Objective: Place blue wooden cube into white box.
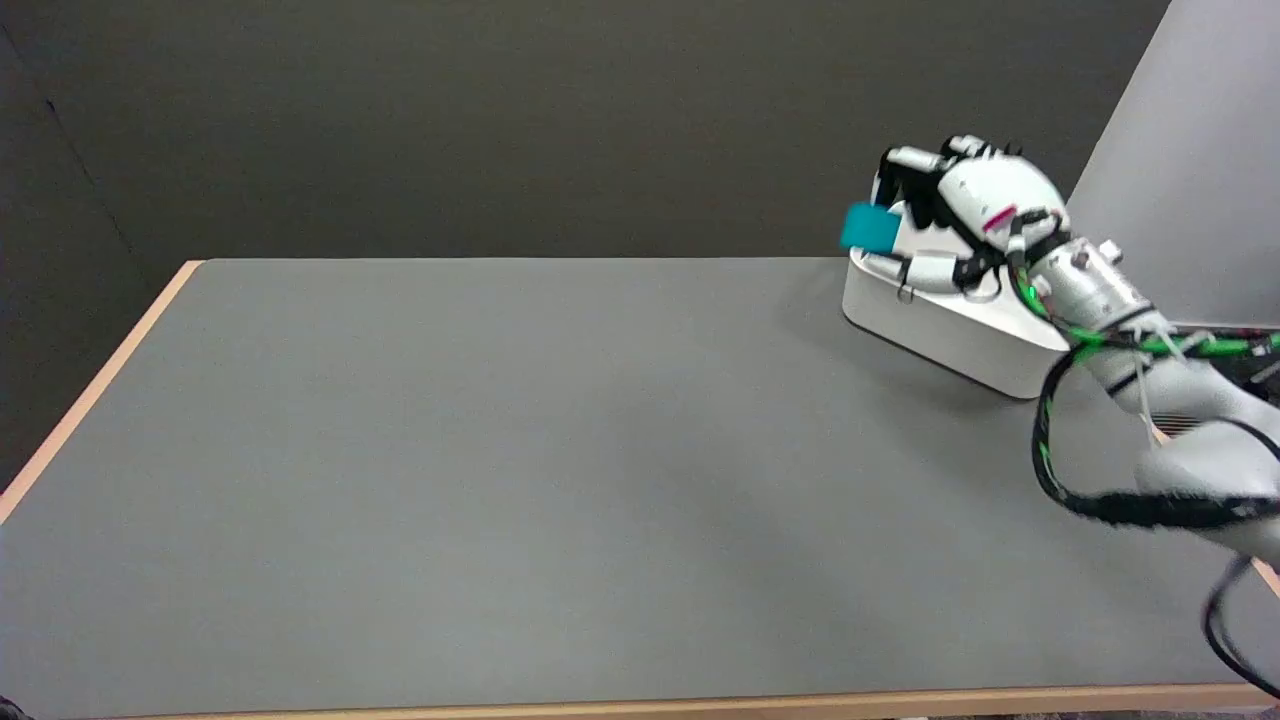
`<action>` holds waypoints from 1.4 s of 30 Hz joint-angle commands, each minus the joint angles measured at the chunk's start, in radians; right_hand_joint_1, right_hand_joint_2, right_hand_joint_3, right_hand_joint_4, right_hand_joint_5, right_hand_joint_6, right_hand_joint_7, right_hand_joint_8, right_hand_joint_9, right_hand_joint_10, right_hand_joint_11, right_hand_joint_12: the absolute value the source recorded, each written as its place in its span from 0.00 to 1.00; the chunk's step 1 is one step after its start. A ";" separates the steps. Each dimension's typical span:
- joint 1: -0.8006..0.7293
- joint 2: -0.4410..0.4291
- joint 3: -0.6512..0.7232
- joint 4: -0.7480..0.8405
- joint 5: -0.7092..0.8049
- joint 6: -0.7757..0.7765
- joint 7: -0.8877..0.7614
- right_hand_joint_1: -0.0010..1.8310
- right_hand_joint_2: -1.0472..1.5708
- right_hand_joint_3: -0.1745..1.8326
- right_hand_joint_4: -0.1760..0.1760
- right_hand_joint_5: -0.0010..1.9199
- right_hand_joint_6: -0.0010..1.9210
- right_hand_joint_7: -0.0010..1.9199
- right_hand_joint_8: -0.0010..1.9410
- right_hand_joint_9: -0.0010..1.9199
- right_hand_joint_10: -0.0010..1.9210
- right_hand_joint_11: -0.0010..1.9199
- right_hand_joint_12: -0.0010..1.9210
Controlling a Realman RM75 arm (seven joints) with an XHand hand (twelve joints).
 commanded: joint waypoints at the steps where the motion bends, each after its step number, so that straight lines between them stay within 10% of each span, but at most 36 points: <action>1: 0.598 -0.091 -0.158 0.520 0.000 -0.059 -0.181 0.50 0.79 0.36 0.72 0.36 0.81 0.44 0.91 0.45 1.00 0.14 1.00; 15: 0.845 -0.088 -0.262 1.025 0.000 0.014 -0.220 0.50 0.80 0.34 0.68 0.35 0.82 0.43 0.92 0.44 1.00 0.10 1.00; 26: 0.574 -0.105 -0.267 0.746 0.002 -0.065 -0.213 0.50 0.80 0.35 0.69 0.35 0.82 0.44 0.91 0.44 1.00 0.12 1.00; 42: 0.528 -0.115 -0.211 0.742 0.068 -0.118 -0.206 0.50 0.80 0.34 0.69 0.35 0.81 0.44 0.91 0.44 1.00 0.14 1.00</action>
